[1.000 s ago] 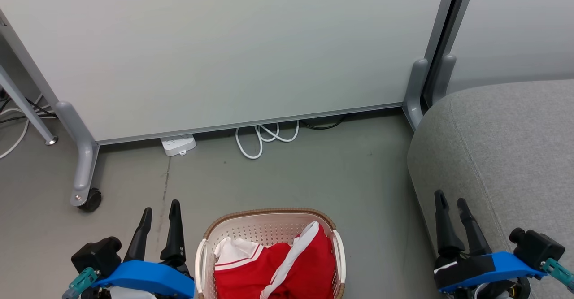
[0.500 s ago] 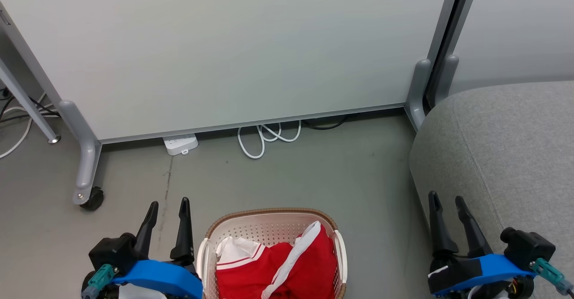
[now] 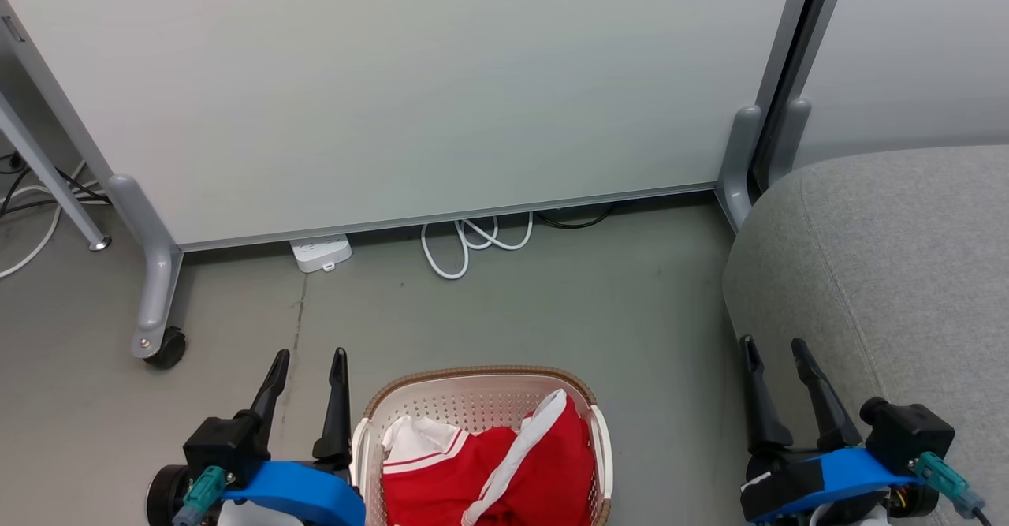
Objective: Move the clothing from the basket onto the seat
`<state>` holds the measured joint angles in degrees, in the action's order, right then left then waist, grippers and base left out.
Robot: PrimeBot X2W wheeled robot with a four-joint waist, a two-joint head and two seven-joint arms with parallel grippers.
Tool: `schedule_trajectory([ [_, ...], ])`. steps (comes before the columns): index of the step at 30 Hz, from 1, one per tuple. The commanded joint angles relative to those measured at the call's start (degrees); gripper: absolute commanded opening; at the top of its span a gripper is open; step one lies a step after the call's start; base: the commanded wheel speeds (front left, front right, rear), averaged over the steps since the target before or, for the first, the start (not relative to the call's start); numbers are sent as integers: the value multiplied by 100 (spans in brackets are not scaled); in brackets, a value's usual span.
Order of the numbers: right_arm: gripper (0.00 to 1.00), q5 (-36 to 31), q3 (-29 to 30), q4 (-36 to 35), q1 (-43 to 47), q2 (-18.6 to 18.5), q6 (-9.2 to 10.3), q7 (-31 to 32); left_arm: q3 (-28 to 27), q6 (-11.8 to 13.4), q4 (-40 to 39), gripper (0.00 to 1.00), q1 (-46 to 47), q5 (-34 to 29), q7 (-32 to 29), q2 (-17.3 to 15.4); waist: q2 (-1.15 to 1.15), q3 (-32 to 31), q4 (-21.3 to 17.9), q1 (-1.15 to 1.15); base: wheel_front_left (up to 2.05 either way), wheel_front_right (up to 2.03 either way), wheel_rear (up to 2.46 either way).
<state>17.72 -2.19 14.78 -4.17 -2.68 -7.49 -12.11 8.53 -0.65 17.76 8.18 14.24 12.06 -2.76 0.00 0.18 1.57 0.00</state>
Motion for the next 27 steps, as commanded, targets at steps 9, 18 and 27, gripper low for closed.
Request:
schedule_trajectory([
  [9, 100, -490, -62, 28, -98, -30, 1, -128, 57, -32, 17, 100, 112, -469, 140, -38, 0, 5, 16, 0, 0, 0, 0],
  [18, 100, -880, -78, 100, -111, -32, 1, -232, 102, -4, 43, 100, 128, -858, 233, -38, 0, 3, 20, 0, 0, 0, 0],
  [27, 100, -1241, -88, 209, -126, -33, 1, -316, 158, -8, 103, 100, 129, -1206, 333, -37, 0, 0, 39, 0, 0, 0, 0],
])
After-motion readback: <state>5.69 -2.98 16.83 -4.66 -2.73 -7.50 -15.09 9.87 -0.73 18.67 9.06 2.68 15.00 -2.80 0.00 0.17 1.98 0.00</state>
